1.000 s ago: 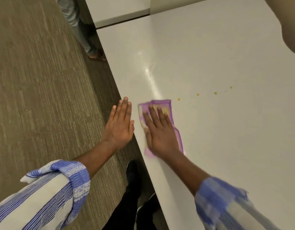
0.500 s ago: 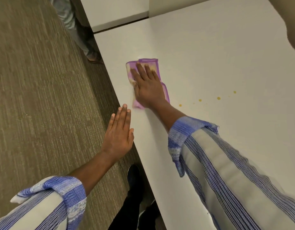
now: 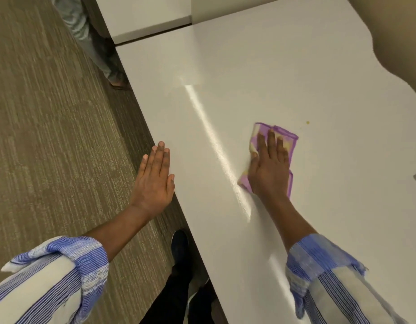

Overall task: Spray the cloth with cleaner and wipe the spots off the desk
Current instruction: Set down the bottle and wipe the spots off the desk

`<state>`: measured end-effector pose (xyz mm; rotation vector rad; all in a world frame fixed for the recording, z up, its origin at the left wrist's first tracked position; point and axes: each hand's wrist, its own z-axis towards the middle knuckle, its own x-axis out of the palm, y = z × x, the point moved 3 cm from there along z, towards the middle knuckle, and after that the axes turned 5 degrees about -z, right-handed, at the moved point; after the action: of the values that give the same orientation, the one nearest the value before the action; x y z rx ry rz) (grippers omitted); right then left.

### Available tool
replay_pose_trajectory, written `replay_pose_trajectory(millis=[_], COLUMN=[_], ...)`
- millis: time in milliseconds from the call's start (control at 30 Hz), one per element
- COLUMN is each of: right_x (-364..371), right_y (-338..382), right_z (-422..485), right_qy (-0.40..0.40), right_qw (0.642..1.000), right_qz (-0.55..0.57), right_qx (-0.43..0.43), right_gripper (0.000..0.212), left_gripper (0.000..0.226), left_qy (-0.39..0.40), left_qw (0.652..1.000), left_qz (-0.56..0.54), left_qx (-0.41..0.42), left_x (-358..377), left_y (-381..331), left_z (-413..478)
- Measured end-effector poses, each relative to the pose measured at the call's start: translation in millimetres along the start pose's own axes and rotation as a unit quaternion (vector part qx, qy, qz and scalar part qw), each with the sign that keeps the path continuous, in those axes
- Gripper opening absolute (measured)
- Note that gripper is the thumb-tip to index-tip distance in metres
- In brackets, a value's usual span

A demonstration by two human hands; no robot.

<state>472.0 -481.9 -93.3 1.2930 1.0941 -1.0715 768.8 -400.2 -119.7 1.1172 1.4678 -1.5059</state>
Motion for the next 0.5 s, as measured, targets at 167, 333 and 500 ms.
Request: replay_pose_trajectory(millis=[167,333,500], right_x=[-3,-29,-32], right_y=[-40,-121,-141], right_z=[-85,-90,-23], right_qy=[0.017,0.019,-0.003], right_qw=[0.999,0.999,0.982], right_qz=[-0.014,-0.022,-0.036], right_qx=[-0.023,0.016,0.184], right_gripper=[0.055,0.056,0.067], left_gripper=[0.065,0.065,0.064], left_qy=[0.003,-0.008,-0.003], left_qw=[1.000,0.998,0.997], left_qz=[0.031,0.059,0.059], left_qx=[0.000,0.014,0.056], left_x=[-4,-11,-8], left_y=[-1,-12,-34], left_z=[1,2,3])
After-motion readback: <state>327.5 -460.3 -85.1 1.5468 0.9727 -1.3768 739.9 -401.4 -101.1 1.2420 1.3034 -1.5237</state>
